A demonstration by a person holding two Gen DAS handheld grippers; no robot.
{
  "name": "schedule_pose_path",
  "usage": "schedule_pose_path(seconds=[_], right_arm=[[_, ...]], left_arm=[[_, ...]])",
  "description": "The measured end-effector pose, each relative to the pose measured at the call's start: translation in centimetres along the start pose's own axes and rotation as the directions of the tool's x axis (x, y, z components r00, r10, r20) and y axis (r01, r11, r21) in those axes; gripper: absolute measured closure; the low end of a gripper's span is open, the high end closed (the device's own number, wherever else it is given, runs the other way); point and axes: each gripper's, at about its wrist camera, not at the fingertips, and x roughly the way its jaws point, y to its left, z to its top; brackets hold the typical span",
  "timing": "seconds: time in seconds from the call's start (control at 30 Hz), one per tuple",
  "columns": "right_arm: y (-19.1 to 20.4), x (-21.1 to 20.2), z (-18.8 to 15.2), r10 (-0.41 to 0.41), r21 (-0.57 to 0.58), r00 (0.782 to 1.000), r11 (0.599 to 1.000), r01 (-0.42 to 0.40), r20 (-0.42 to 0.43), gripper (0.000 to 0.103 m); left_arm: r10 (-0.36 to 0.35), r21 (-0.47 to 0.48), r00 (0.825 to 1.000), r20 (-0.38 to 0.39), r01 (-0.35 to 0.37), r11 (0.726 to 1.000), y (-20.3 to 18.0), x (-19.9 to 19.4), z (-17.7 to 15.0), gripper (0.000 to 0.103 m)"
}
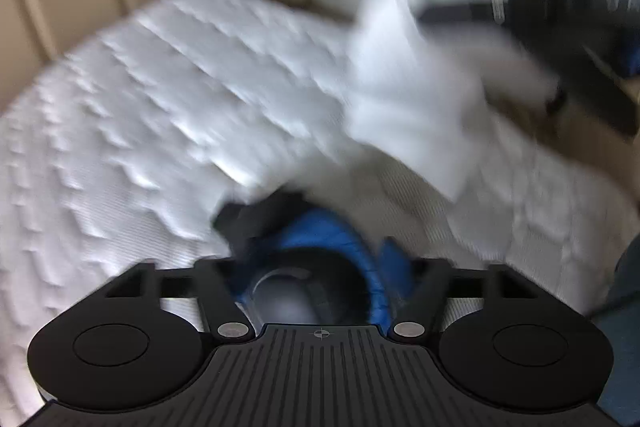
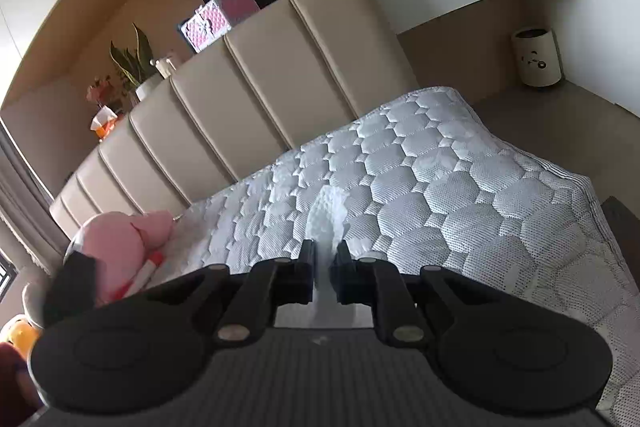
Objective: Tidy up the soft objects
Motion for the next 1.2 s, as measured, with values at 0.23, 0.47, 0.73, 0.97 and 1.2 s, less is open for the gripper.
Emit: schedule_pose_path(seconds=[0.23,0.47,0.73,0.97,1.2], right_arm=[[2.6,0.7,-1.1,0.024,-0.108,0.998,0.994,-0.03,-0.056,0.09],[5.3,5.7,-1.0,0.222,0.013,0.939,0.974,-0.227,-0.264,0.09],[3.5,12.7,-3.9,-0.011,-0.132,0.867,0.989,-0.063,-0.499,0.089],[2.3,11.3,-5.1,-0.178,-0.341,0.854,0.94,0.002,-0.488,0.08],[7.0,10.9,-6.8,-0.091,-0.503,0.889,0.848,-0.167,-0.449,0.05]], left_arm=[[0.066,-0.206,0.983,0.17,-0.03,0.978,5.6,-12.5,-4.2,0.024],[0.092,-0.407,0.995,0.029,-0.072,0.911,7.7,-12.6,-14.2,0.009],[-0.056,-0.628,0.991,0.123,0.122,0.768,9.7,-8.3,-13.0,0.004],[-0.21,-0.6,0.968,0.137,0.249,0.76,11.5,-1.0,-6.9,0.002],[-0.205,-0.583,0.978,0.038,0.188,0.79,13.0,5.8,-1.6,0.002]])
